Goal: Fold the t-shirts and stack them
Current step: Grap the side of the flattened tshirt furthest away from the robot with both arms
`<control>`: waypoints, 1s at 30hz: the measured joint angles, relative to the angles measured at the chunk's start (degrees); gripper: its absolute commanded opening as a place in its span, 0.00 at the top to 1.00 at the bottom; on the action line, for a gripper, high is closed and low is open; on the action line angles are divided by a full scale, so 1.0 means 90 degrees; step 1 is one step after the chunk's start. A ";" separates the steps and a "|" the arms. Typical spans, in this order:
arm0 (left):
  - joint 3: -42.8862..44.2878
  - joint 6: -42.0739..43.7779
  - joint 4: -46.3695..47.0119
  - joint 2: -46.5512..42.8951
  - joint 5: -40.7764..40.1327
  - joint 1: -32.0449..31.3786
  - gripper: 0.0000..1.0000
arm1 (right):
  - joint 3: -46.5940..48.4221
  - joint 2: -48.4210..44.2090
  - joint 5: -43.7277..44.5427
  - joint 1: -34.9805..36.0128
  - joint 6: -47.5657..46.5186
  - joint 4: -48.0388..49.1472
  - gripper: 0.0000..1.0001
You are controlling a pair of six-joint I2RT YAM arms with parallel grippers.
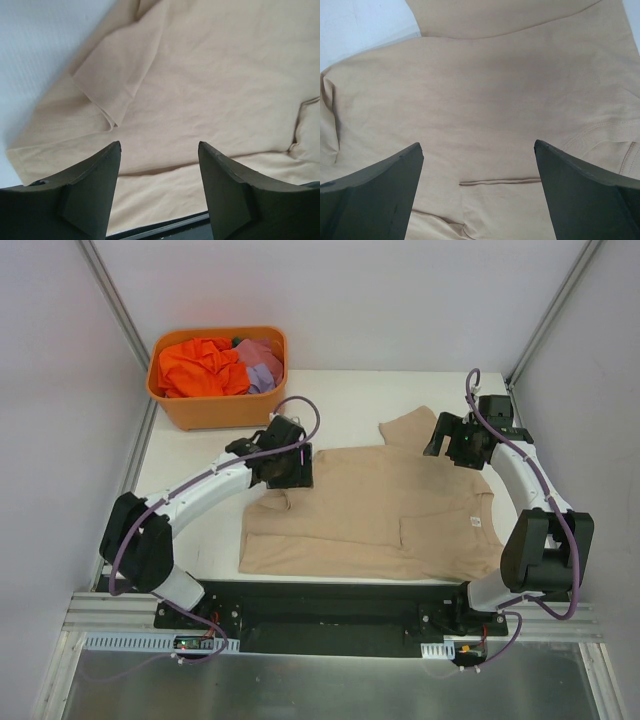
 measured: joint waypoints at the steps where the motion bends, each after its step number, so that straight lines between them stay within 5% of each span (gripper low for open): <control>1: 0.0119 0.0005 0.0019 -0.0051 -0.0044 0.0041 0.46 | 0.0000 0.0000 0.0000 0.0000 0.0000 0.0000 0.05; 4: 0.0321 -0.0036 0.0138 0.0121 0.0012 0.0459 0.57 | 0.0000 0.0000 -0.0002 0.0000 -0.0002 0.0000 0.04; 9: 0.0430 -0.0129 0.0223 0.0998 0.0056 0.1280 0.59 | 0.0000 0.0000 0.0000 0.0000 -0.0005 -0.0002 0.04; 20: 0.0488 -0.0386 0.0243 0.1945 0.0376 0.1343 0.66 | 0.0000 0.0002 0.0058 0.0000 -0.0029 -0.0012 0.05; 28: 0.0493 -0.0449 0.0253 0.2008 0.0471 0.1343 1.00 | 0.0000 0.0002 0.0073 0.0000 -0.0036 -0.0041 0.04; 30: 0.0493 -0.0454 0.0262 0.2008 0.0481 0.1343 1.00 | 0.0000 0.0002 0.0075 0.0000 -0.0049 -0.0051 0.04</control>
